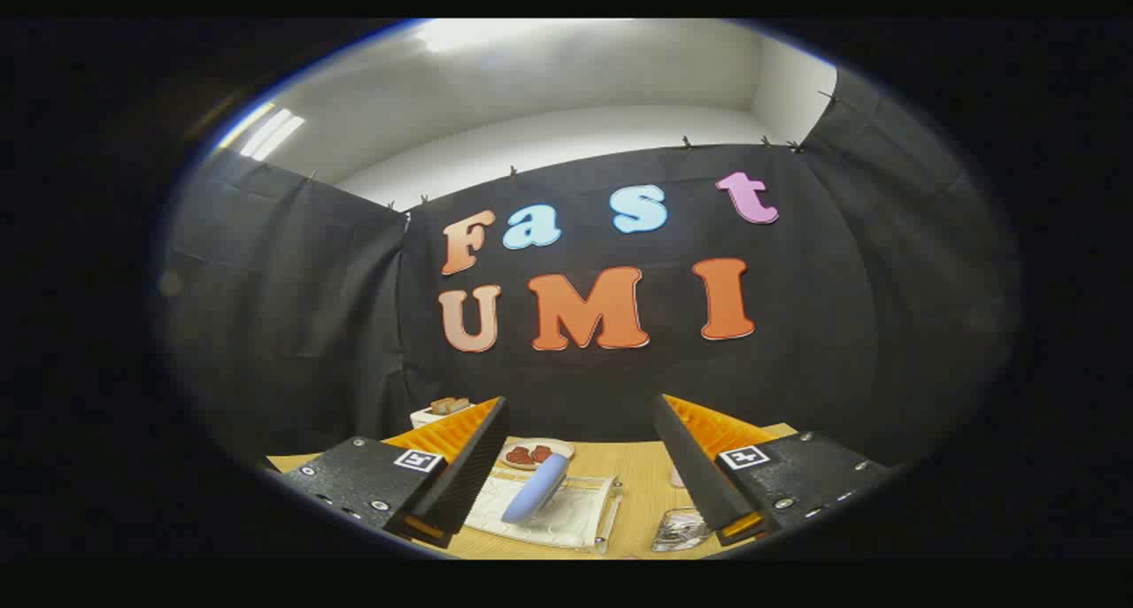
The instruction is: Take the plate from the dish rack, then take the spoon from the basket and place it into the plate.
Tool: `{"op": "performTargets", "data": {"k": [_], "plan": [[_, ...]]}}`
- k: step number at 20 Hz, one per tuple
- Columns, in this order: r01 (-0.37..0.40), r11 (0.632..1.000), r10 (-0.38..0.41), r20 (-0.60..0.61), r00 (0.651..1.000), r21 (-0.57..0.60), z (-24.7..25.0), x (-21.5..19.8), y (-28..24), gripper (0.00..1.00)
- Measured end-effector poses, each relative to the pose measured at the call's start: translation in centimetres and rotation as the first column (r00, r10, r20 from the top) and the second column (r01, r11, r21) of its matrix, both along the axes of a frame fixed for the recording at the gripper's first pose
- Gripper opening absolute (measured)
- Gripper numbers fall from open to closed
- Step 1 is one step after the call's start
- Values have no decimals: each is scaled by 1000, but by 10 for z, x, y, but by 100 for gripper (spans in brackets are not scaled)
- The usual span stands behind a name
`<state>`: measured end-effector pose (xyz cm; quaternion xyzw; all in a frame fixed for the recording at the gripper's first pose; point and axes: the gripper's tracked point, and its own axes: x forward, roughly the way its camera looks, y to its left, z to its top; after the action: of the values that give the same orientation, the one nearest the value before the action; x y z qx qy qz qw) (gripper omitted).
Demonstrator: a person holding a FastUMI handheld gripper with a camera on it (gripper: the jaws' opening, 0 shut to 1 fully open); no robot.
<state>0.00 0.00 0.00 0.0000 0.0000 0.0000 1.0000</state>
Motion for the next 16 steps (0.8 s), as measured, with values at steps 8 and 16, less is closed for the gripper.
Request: {"op": "performTargets", "data": {"k": [8, 16], "plan": [[2, 1000, -2, -10, 1000, 9, -2, -1, 3, 97], [-18, 999, 21, -68, 997, 49, -2, -10, 12, 97]]}}
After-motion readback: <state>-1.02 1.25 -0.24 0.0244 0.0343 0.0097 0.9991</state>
